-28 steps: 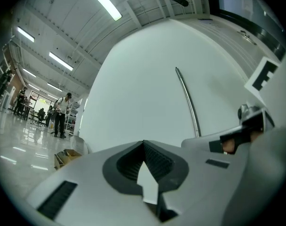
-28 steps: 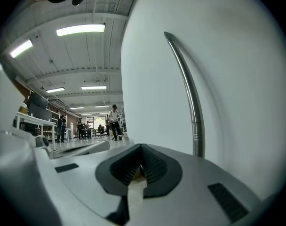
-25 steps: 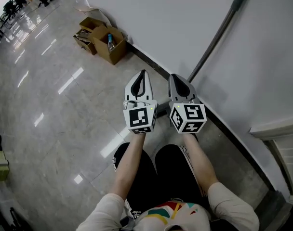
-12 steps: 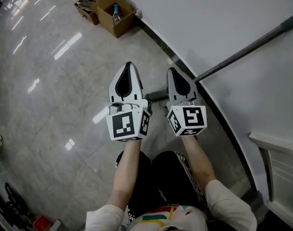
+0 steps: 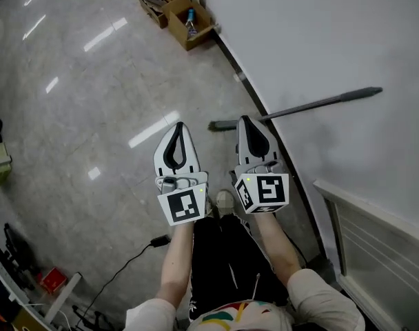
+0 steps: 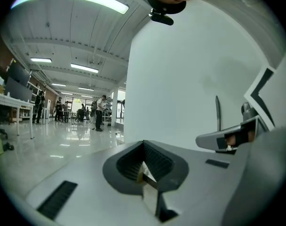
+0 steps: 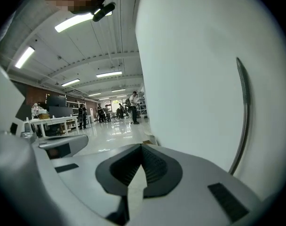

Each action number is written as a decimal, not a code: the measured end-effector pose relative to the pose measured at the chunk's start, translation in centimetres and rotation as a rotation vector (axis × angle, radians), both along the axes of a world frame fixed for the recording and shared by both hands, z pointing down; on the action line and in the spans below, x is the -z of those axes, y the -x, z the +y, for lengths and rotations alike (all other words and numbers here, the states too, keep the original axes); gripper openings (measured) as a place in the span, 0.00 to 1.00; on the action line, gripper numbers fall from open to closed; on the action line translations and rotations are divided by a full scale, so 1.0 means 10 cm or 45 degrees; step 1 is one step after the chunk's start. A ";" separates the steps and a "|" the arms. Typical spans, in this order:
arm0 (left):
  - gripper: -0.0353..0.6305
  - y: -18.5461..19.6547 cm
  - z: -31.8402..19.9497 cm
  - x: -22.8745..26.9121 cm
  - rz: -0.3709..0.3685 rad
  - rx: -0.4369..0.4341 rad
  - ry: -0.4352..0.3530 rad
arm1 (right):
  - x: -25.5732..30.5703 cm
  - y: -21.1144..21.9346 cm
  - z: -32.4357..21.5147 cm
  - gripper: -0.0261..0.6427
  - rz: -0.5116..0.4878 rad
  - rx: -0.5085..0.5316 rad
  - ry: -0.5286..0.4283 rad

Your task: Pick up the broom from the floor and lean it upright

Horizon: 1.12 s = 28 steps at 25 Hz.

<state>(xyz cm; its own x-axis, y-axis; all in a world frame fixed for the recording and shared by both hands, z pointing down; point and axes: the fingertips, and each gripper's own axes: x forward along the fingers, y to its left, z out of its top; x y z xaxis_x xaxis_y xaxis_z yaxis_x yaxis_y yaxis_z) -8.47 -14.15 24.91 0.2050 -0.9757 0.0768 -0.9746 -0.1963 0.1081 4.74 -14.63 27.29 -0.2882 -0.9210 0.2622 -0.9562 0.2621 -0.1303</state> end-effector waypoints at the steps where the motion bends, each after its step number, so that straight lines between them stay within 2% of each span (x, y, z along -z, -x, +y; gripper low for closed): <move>1: 0.12 0.03 -0.02 0.39 -0.004 0.005 -0.015 | 0.33 0.04 0.01 0.06 0.008 0.002 0.007; 4: 0.12 0.11 -0.04 1.64 0.003 0.023 -0.079 | 1.42 0.27 0.07 0.06 0.043 0.070 -0.007; 5: 0.12 0.11 -0.02 2.07 -0.021 0.016 -0.114 | 1.80 0.36 0.12 0.06 0.045 0.110 -0.014; 8: 0.12 -0.01 0.28 3.24 -0.252 -0.076 -0.208 | 2.88 0.51 0.49 0.06 0.024 0.228 0.013; 9: 0.12 -0.07 0.45 3.53 -0.266 -0.093 -0.214 | 3.19 0.50 0.68 0.06 -0.011 0.259 0.032; 12: 0.12 -0.08 0.79 4.13 -0.112 -0.072 -0.237 | 3.93 0.51 0.98 0.06 -0.104 0.327 -0.038; 14: 0.12 -0.02 1.02 4.28 -0.114 -0.095 -0.212 | 4.28 0.53 1.09 0.06 -0.115 0.343 -0.120; 17: 0.12 0.05 1.36 4.31 -0.131 -0.089 -0.141 | 4.52 0.43 1.35 0.06 -0.101 0.323 -0.145; 21: 0.12 0.20 1.50 4.40 -0.099 -0.030 -0.143 | 4.56 0.31 1.52 0.06 -0.097 0.312 -0.141; 28: 0.12 0.21 1.56 4.43 -0.155 -0.045 -0.154 | 4.43 0.11 1.64 0.06 -0.064 0.275 -0.118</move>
